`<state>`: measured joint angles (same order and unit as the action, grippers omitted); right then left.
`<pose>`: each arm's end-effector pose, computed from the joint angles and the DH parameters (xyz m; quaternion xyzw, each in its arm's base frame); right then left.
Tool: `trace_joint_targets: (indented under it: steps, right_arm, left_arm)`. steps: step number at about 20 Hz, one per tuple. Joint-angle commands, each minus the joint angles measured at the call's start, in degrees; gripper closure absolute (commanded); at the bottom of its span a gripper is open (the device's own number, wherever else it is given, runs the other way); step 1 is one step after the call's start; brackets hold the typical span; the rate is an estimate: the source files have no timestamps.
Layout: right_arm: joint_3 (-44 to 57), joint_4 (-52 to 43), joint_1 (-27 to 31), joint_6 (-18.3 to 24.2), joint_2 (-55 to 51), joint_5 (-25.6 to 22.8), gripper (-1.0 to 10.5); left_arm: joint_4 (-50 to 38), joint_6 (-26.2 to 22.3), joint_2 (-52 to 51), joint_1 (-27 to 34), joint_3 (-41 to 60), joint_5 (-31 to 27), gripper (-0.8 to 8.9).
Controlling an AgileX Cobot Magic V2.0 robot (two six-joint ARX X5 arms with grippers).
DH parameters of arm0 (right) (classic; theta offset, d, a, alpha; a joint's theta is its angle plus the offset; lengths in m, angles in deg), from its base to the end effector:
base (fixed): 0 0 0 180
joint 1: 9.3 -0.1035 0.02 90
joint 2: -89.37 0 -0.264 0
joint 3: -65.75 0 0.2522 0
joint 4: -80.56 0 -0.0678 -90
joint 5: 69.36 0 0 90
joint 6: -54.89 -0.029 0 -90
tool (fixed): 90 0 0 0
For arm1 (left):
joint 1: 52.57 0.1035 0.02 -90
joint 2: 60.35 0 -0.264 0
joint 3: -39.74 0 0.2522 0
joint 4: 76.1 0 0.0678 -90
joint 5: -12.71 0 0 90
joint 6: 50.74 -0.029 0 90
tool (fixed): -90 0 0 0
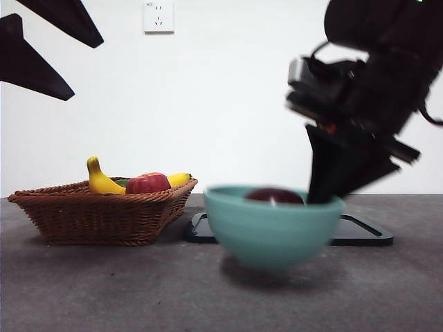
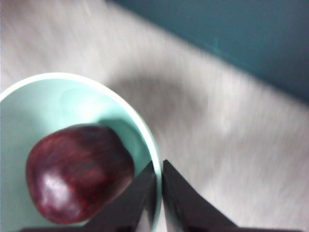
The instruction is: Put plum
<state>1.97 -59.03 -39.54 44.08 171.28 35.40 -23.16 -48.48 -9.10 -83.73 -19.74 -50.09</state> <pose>0.2317 0.1436 0.2046 0.0104 0.5138 0.2867 0.8085 0.1394 -0.0998 0.2796 -0.0028 0.3889 -0.4433 0.8076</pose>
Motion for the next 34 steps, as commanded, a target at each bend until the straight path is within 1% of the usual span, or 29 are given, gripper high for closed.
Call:
trace_joint_targets:
  steps: [1, 3, 6, 12, 15, 20, 21, 23, 24, 26, 29, 32, 34]
  right_arm:
    - [-5.11, -0.28, 0.94, -0.90, 0.44, -0.98, 9.4]
    - [-8.72, 0.31, 3.08, -0.48, 1.05, -2.89, 9.4]
    - [-14.58, 1.03, 7.13, 0.09, 5.01, -2.80, 9.4]
    - [-25.33, 1.68, 11.23, 1.84, 19.80, -2.80, 9.4]
    - [-26.82, 0.59, 11.69, 2.51, 24.41, -2.82, 9.4]
    - [-26.82, 0.52, 11.74, 2.86, 25.59, -2.82, 9.4]
    - [-26.82, 0.81, 11.74, 2.84, 25.59, -2.82, 9.1]
    - [-26.91, 0.85, 11.74, 2.40, 25.42, -2.82, 7.5]
    - [-27.04, 1.33, 11.74, 2.25, 24.90, -2.82, 7.1]
    - [-27.69, 3.56, 12.00, 2.71, 22.12, -2.86, 7.1]
    - [-27.80, 6.78, 12.33, 3.82, 13.25, -2.75, 7.1]
    - [-27.78, 13.99, 11.93, 5.64, 2.97, -1.20, 7.1]
    - [-27.56, 19.89, 10.91, 5.70, -4.00, -1.11, 7.1]
  left_arm:
    - [-0.59, -0.09, 0.31, -0.35, -0.52, 0.26, 4.71]
    - [-0.63, -0.09, 0.31, -0.35, -0.52, 0.28, 4.71]
    - [-0.59, -0.07, 0.31, -0.35, -0.52, 0.28, 4.71]
    - [0.11, -0.04, 0.31, -0.35, -0.52, 0.28, 4.71]
    - [0.52, -0.04, 0.31, -0.35, -0.52, 0.28, 4.71]
    - [0.46, -0.04, 0.31, -0.35, -0.52, 0.28, 4.71]
    - [0.46, -0.04, 0.31, -0.35, -0.52, 0.28, 4.71]
    - [0.46, -0.04, 0.31, -0.35, -0.52, 0.28, 4.71]
    - [0.50, -0.04, 0.31, -0.35, -0.52, 0.28, 4.71]
    - [0.44, -0.04, 0.31, -0.35, -0.52, 0.28, 4.71]
    - [0.46, -0.07, 0.31, -0.35, -0.52, 0.28, 4.71]
    - [0.22, -0.07, 0.31, -0.35, -0.52, 0.28, 4.71]
    - [0.22, -0.07, 0.31, -0.35, -0.52, 0.28, 4.71]
